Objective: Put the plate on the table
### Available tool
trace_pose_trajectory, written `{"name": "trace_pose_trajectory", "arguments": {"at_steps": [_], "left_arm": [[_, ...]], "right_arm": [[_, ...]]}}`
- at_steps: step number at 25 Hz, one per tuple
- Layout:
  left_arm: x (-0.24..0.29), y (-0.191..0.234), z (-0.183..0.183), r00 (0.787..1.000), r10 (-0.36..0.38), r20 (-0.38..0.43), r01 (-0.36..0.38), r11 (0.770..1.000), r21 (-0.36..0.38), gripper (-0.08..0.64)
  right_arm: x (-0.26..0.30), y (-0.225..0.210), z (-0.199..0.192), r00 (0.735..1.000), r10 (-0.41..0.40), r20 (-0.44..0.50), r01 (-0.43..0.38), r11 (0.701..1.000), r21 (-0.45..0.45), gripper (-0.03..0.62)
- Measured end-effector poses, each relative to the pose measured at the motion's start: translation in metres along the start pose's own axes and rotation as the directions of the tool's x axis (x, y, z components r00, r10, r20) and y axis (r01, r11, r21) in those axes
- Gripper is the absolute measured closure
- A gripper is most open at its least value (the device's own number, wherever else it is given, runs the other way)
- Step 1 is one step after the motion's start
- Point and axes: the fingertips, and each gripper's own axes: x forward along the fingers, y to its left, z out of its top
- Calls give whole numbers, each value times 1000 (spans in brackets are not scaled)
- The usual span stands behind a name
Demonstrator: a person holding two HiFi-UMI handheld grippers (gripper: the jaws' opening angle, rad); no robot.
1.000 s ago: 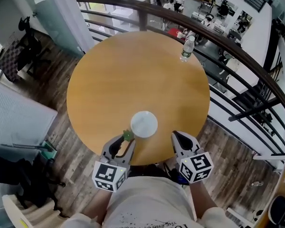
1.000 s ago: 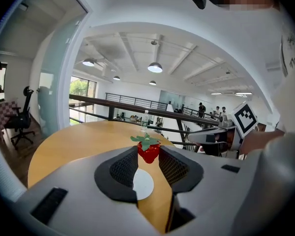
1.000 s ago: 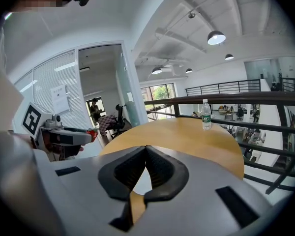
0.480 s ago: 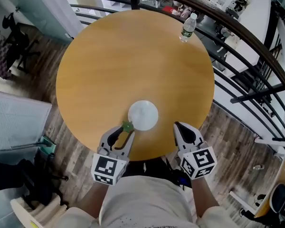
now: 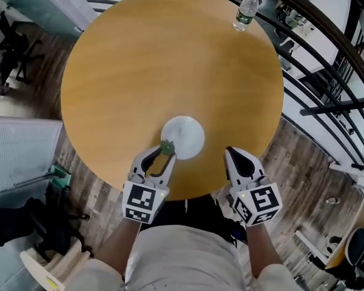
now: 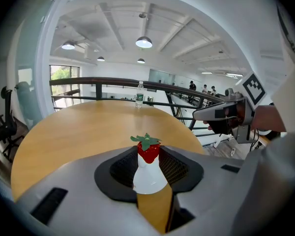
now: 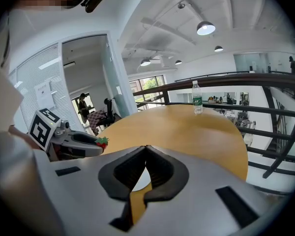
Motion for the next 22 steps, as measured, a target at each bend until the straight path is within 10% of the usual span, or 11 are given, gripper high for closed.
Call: {"name": "trace_pose_trajectory", "arguments": {"at_steps": [22], "left_arm": [[112, -4, -58, 971, -30, -237, 57, 993, 108, 413]], "right_arm": [[12, -50, -46, 996, -54, -65, 60, 993, 99, 572]]}}
